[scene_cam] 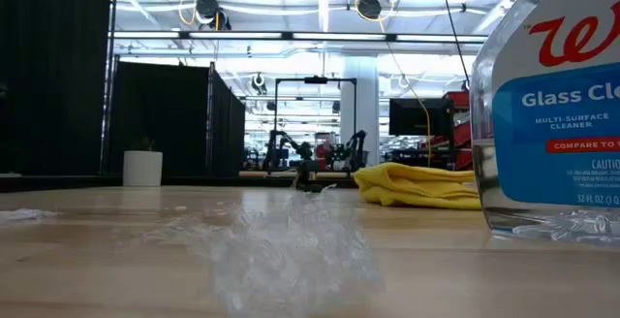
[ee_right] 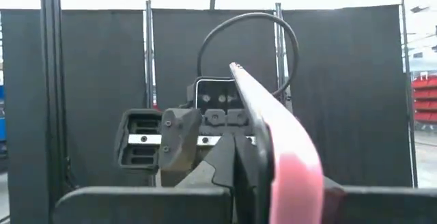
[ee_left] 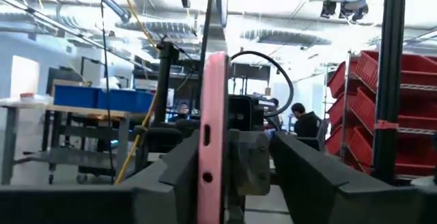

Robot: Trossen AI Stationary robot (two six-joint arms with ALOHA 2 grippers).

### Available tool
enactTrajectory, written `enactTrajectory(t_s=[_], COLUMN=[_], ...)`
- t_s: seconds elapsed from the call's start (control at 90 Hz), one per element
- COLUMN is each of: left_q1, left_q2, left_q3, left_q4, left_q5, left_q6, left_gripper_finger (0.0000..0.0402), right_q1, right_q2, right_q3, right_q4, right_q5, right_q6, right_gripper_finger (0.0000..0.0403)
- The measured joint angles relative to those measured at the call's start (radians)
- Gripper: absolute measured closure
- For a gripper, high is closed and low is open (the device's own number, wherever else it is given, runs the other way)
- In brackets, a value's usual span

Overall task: Apply microfiber cloth
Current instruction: Spray the cellphone using a spray bottle

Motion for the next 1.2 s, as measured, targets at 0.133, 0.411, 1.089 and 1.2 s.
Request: enactTrajectory(t_s=[0.133,0.411,1.089,1.2], left_q1=[0.002,0.003,-0.085,-0.164], left_q2=[0.0,-0.062,-0.275,-0.225], left_q3=[0.0,0.0,0.0,0.0], left_q4=[-0.01,-0.215,-1.107,-1.122], left_q5=[-0.001,-0.008,-0.054,-0.033], left_q6=[0.003,0.03,-0.031,-0.076], left_gripper_finger=[0.0372,0.0392,0.0393,0.0393], right_q1=[0.0,0.001,0.399,0.55], right_q2=[-0.001,-0.16,-0.259,-0.26], right_q3=[0.0,0.033,0.208,0.133], right_q4=[-0.022,-0.489,-1.867,-1.8], right_q5=[-0.001,0.045,-0.048,-0.002], right_q6=[-0.004,-0.121,0.685,0.846], right_gripper_finger=[0.0389,0.0293,0.0209,0.0214])
